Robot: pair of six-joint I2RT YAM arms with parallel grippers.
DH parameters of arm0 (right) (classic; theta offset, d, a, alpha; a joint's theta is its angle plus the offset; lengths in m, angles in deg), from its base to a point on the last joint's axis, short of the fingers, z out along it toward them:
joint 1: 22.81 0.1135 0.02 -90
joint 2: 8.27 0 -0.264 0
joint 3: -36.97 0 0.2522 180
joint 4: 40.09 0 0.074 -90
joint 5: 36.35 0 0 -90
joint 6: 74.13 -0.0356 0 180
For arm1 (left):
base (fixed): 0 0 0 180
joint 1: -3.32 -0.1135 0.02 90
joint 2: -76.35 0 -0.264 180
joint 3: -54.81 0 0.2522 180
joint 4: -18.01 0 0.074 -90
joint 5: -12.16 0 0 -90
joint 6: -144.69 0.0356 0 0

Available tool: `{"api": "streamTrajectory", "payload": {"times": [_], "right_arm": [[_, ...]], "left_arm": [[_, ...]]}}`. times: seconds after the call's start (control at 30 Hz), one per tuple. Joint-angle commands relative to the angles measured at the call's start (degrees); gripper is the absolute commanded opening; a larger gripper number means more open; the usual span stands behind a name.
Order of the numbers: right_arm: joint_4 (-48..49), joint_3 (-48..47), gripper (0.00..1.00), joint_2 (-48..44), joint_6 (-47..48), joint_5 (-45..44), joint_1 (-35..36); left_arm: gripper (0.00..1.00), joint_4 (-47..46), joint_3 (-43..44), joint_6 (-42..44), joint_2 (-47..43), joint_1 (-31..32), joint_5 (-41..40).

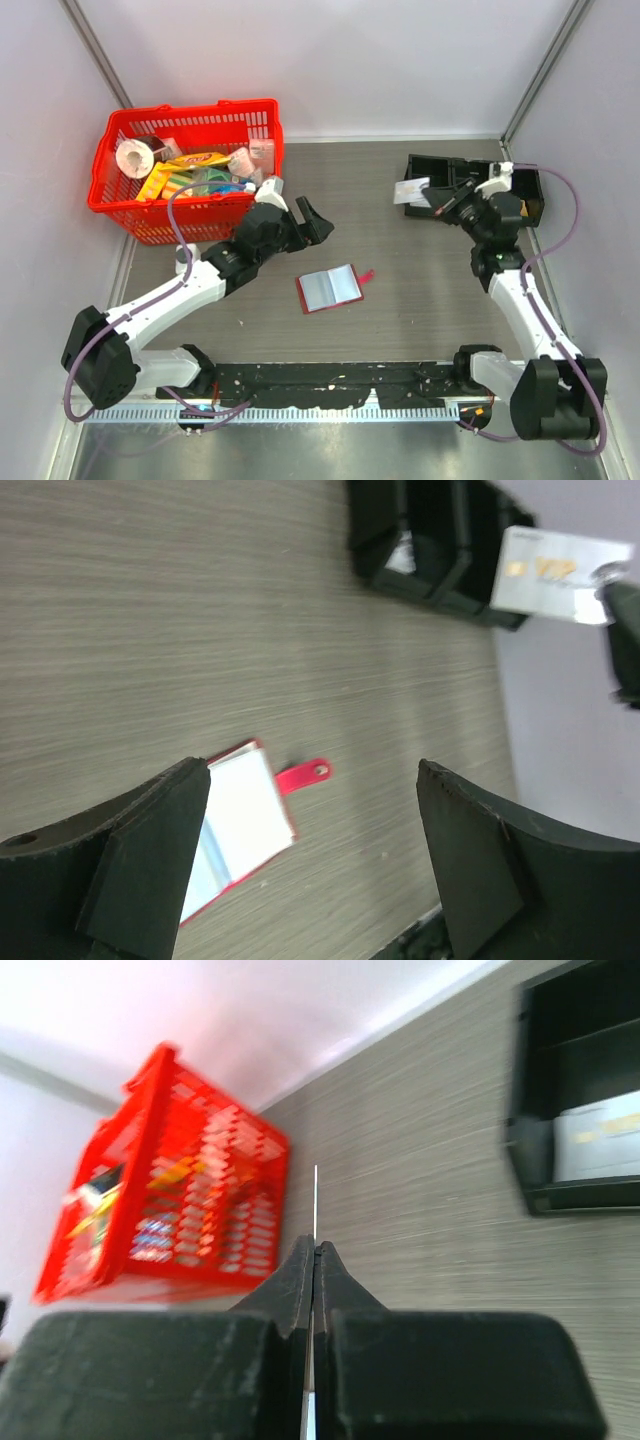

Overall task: Take the credit cards out of the card holder
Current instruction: Place the credit card in the storage box.

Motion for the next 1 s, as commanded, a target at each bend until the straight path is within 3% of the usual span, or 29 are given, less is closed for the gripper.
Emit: {"api": "streamTrajectory", "payload": {"times": [0.0,0.33,0.77,0.97], "right_arm": [[-9.6,-6.7,0.01,5.5,9.3,-4.6,-5.4],[-11.5,-18.4,0.01,23.7,20.3,-16.7,-6.7],[1.5,-20.9,0.01,38.5,15.2,-6.5,-6.6],[3.0,-23.1,0.01,42.0,14.4,-6.8,-6.6]], "left_arm": [[0.89,12.2,2.1,8.1,-1.5,-0.3,-4.8],[1.0,19.7,1.1,11.8,-0.8,-0.3,-7.7],[1.0,20.9,0.3,12.1,1.0,-0.4,-6.3],[1.0,21.0,0.0,11.1,1.6,-0.4,-5.4]]}}
